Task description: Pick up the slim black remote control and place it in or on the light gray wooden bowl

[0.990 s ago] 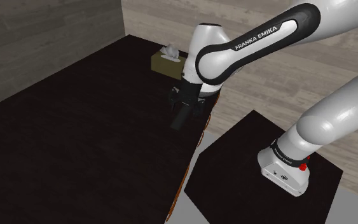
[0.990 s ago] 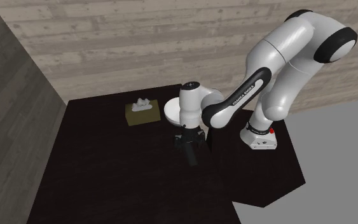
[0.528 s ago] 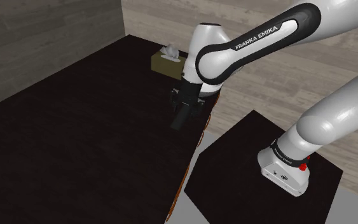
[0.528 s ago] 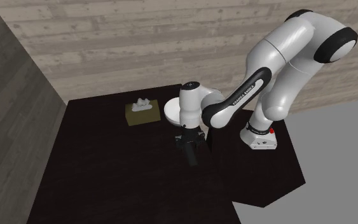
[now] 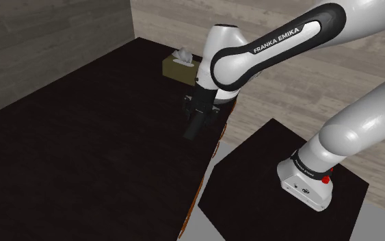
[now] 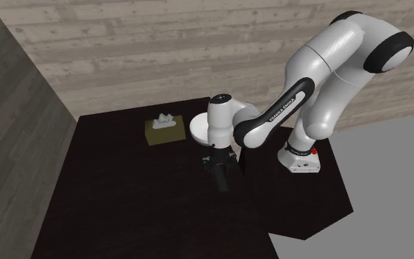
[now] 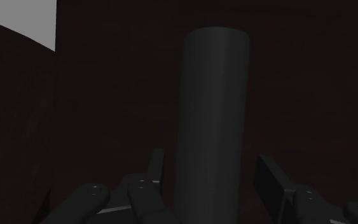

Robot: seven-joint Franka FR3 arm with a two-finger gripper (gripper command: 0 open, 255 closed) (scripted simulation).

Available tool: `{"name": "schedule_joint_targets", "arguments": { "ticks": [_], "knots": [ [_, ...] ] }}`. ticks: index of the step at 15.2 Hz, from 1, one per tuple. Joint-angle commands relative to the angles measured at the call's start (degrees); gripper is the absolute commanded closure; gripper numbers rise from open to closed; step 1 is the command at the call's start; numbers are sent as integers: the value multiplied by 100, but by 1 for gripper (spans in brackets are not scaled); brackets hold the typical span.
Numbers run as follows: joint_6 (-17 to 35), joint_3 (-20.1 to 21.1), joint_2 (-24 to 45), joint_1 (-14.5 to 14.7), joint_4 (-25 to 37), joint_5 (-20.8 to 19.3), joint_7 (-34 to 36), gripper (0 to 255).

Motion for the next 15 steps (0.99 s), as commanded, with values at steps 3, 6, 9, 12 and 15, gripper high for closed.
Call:
{"name": "schedule_joint_targets", "arguments": {
  "ticks": [3,6,9,12,15],
  "knots": [
    [-258,-53,-175,6,72,38,-5,255],
    [-539,-112,-370,14,169,64,4,255],
    [-814,-175,-546,21,276,75,21,255],
    [-1083,-238,-705,26,393,76,44,255],
    [-1345,-301,-846,28,522,68,72,255]
  ]
}}
